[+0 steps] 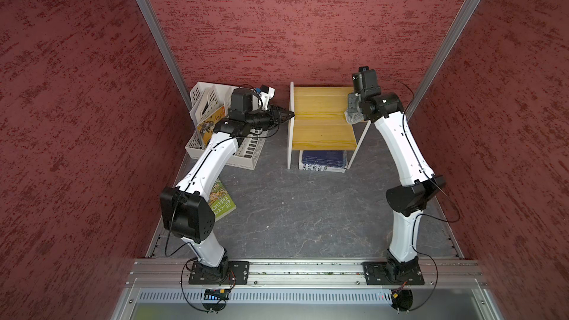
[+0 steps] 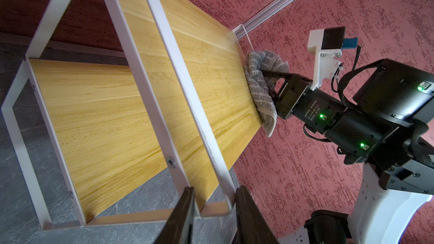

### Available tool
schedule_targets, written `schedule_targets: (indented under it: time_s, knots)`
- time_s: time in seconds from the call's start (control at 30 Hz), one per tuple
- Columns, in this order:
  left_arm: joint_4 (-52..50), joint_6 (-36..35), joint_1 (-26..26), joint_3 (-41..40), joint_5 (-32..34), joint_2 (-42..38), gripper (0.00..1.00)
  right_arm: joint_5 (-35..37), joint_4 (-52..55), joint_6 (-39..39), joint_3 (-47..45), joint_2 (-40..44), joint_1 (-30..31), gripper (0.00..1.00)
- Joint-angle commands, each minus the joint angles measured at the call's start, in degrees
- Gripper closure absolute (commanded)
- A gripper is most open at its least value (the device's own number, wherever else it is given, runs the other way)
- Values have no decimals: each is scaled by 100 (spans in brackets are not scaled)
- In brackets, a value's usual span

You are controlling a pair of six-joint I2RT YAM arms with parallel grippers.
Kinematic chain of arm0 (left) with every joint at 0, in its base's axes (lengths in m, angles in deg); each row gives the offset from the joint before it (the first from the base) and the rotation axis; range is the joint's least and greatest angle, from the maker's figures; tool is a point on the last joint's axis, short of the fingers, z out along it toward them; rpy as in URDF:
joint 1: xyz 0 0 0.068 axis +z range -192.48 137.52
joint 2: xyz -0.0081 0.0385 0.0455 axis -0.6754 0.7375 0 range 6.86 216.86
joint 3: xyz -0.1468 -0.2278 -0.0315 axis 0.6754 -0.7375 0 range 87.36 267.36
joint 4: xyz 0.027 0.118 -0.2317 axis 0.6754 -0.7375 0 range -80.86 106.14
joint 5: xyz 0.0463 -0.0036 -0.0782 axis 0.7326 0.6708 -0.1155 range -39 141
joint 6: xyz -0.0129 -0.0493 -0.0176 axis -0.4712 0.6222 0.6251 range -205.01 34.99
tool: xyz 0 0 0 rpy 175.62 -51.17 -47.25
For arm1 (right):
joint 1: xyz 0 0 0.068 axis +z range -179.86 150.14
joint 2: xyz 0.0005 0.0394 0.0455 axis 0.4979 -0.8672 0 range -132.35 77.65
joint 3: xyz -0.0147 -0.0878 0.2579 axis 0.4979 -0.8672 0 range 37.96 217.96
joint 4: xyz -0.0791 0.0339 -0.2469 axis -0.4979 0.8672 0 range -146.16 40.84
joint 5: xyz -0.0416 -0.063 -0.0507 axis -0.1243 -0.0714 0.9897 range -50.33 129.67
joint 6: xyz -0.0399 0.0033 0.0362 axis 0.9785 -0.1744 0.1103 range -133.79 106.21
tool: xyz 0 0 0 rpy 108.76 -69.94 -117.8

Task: Wipe the bookshelf clean with a cloth
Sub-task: Wipe the dust from the shelf.

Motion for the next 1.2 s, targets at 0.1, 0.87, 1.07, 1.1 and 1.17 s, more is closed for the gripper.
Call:
schedule_targets:
  time_s: [0.1,0.87,1.07,1.1,1.17]
  knots:
    - [-458,-148,19,77,237,98,68,-529,206,-295,-847,813,-27,100]
    - [-428,-130,-21,170,178,195,68,-2049,-515,-1058,911,-1013,1555,100]
    - [-436,-136,-27,170,182,209,68,-2026,-642,-1034,969,-1167,1575,100]
    - [-447,-132,-22,172,189,204,68,-1899,-614,-948,973,-1173,1572,100]
    - [-467,-147,-27,171,198,204,68,-1549,-533,-751,969,-1172,1517,100]
